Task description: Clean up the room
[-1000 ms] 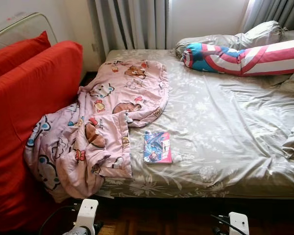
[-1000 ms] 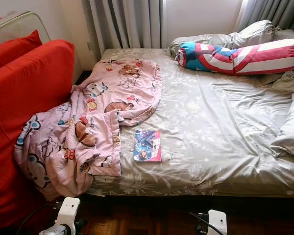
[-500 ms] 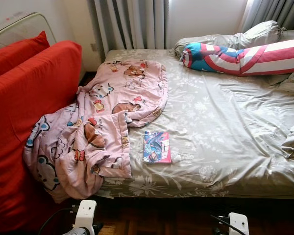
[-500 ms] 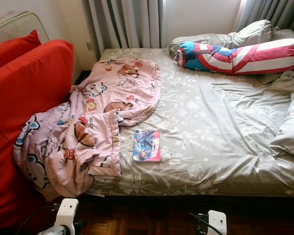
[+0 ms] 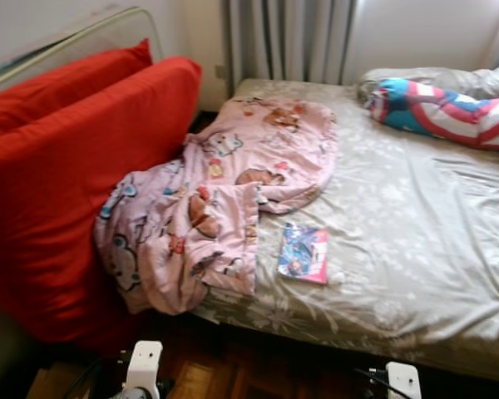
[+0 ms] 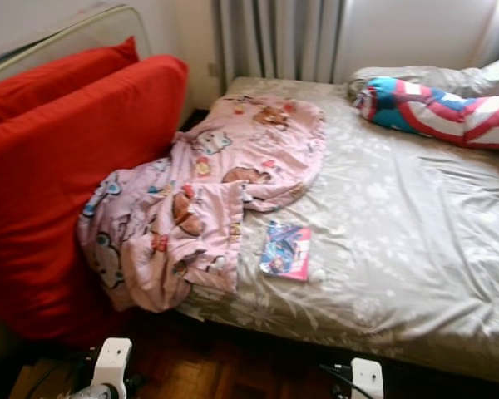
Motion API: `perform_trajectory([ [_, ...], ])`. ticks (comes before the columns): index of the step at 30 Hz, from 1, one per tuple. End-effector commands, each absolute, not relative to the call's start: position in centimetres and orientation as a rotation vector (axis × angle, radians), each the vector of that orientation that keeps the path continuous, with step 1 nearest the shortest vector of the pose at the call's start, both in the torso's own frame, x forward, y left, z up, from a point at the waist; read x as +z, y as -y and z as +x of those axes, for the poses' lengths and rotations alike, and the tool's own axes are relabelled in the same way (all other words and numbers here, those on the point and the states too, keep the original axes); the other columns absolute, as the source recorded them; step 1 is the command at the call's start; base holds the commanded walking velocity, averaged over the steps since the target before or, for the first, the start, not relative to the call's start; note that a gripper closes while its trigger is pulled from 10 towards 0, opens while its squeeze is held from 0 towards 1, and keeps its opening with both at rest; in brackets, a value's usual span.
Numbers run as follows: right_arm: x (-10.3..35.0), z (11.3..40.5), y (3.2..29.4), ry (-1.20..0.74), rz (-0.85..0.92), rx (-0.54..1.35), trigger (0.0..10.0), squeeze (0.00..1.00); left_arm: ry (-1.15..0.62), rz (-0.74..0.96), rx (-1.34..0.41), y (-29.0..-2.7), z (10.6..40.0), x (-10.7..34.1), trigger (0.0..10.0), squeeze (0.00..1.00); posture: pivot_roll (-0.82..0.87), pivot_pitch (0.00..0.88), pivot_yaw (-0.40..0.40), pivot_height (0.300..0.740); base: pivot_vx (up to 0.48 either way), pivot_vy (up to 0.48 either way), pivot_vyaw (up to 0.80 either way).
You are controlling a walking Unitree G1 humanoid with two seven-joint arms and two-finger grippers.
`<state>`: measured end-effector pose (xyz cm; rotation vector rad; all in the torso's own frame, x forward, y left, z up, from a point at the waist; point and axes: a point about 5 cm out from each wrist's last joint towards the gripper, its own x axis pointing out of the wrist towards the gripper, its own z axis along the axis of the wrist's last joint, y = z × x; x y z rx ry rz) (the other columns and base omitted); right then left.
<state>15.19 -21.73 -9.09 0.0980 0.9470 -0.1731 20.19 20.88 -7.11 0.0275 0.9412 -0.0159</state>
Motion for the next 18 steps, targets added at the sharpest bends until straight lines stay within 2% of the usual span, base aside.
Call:
perform_trajectory([
  [1, -9.24, 14.93, 21.53, -0.955, 0.104, -0.177, 10.0, 0.0, -0.944, 0.02, -0.005, -21.07, 19.91, -7.22, 10.0, 0.0, -0.1, 0.0, 0.015, 0.74, 0.0, 0.0, 0.0],
  [18, -9.23, 14.87, 21.73, -0.96, 0.091, -0.183, 10.0, 0.0, -0.934, 0.005, -0.002, -20.93, 20.0, -7.18, 10.0, 0.0, -0.09, 0.0, 0.014, 0.74, 0.0, 0.0, 0.0],
])
